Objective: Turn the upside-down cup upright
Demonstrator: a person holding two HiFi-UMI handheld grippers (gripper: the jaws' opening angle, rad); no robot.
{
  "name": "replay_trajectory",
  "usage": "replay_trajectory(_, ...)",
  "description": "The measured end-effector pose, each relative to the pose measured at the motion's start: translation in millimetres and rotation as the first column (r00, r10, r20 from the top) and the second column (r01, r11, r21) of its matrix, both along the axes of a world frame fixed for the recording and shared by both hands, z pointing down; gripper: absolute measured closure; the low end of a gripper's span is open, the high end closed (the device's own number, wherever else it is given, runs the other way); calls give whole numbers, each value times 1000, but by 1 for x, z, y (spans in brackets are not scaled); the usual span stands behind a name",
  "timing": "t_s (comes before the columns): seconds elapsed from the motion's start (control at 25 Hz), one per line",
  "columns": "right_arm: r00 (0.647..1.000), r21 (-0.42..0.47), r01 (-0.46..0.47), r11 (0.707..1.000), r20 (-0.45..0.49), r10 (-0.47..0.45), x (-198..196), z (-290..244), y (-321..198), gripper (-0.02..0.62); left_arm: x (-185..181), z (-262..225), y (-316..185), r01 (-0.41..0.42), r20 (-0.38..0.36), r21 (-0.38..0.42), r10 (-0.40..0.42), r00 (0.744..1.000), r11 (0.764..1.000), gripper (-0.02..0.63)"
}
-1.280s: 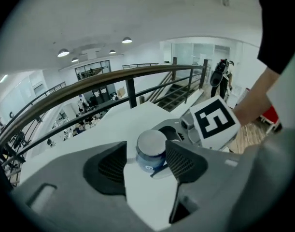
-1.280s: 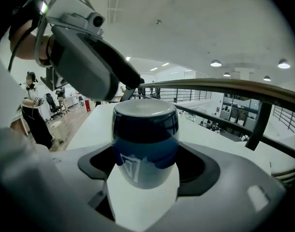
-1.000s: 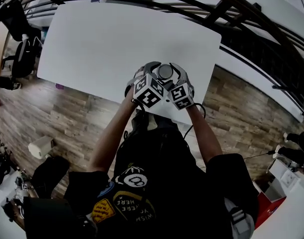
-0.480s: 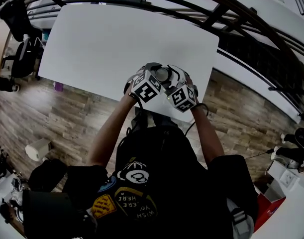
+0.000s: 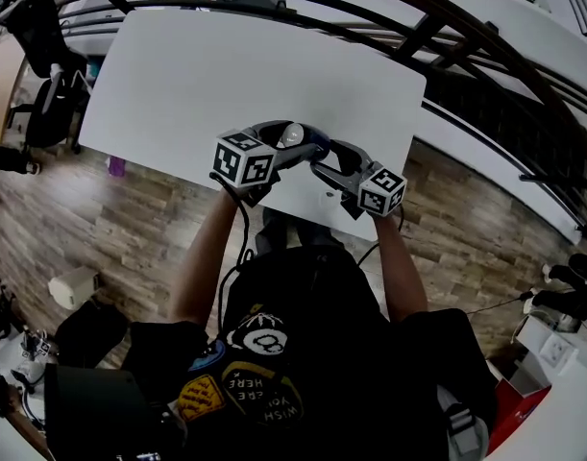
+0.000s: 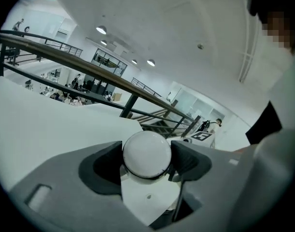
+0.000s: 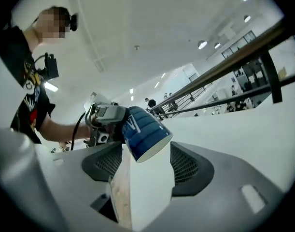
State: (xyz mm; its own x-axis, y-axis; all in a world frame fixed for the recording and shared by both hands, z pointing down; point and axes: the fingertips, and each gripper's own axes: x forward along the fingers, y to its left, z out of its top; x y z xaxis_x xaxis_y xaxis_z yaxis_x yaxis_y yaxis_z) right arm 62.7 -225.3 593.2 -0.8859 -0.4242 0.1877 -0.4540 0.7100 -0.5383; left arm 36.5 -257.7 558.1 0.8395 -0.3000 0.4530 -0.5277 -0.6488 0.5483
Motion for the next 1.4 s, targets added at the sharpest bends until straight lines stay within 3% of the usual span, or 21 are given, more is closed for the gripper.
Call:
replay_trajectory(0.12, 981, -71, 58, 996, 189, -44, -14, -14, 3, 289, 0, -4, 1, 6, -46, 16, -5, 999, 1000, 278)
replay_trajectory(0.2, 949, -99, 80, 992, 313, -46, -17, -29, 2, 396, 2, -6, 4, -1, -72, 15, 2, 997, 1000, 278)
replay_trajectory(0.24, 934, -112, 92, 989, 354, -46, -18, -34, 1, 420, 2, -7, 4, 2, -88, 13, -1, 996, 1000, 278)
replay_trajectory(0.4, 920, -134, 134, 982, 385, -74, -24, -37, 2, 461, -4, -9, 3, 11, -119, 49, -5, 993, 999, 276)
replay_trajectory(0.52, 939, -90, 140, 986, 328, -104, -24, -38, 1, 485, -9, -6, 0, 22, -86, 97, -14, 996, 995, 276)
replay_trajectory(0.6, 958, -89, 122, 988, 270, -94, -21, -32, -2, 565, -21, 1, -3, 53, -21, 138, -50, 999, 989, 288)
replay_trajectory(0.64, 969, -98, 106, 990, 232, -81, -17, -24, -5, 563, -28, 5, -4, 68, 24, 159, -72, 997, 985, 314)
replay_trajectory(0.72, 987, -112, 86, 990, 144, -70, -8, -6, -12, 568, -43, 14, -6, 101, 112, 194, -124, 986, 976, 430)
replay_trajectory(0.8, 996, -119, 91, 989, -6, -92, -8, 16, -19, 568, -57, 23, -6, 141, 173, 216, -179, 968, 966, 544)
replay_trajectory(0.84, 988, -123, 100, 987, -105, -113, -9, 30, -23, 568, -63, 28, -5, 159, 191, 220, -202, 961, 963, 597)
replay_trajectory(0.88, 969, -132, 113, 985, -206, -138, -11, 44, -27, 568, -68, 31, -3, 171, 202, 219, -216, 955, 961, 601)
replay_trajectory(0.96, 895, -157, 147, 977, -399, -199, -12, 73, -37, 568, -72, 37, 3, 178, 216, 207, -223, 951, 962, 601)
replay_trajectory(1.04, 772, -177, 202, 963, -576, -268, -10, 100, -47, 568, -74, 43, 10, 184, 227, 194, -227, 947, 964, 601)
replay_trajectory(1.2, 436, -228, 368, 901, -814, -384, -9, 139, -58, 567, -80, 57, 29, 223, 238, 148, -253, 937, 964, 601)
replay_trajectory(1.4, 69, -321, 527, 787, -906, -417, -18, 157, -70, 566, -94, 70, 46, 286, 236, 108, -304, 923, 952, 601)
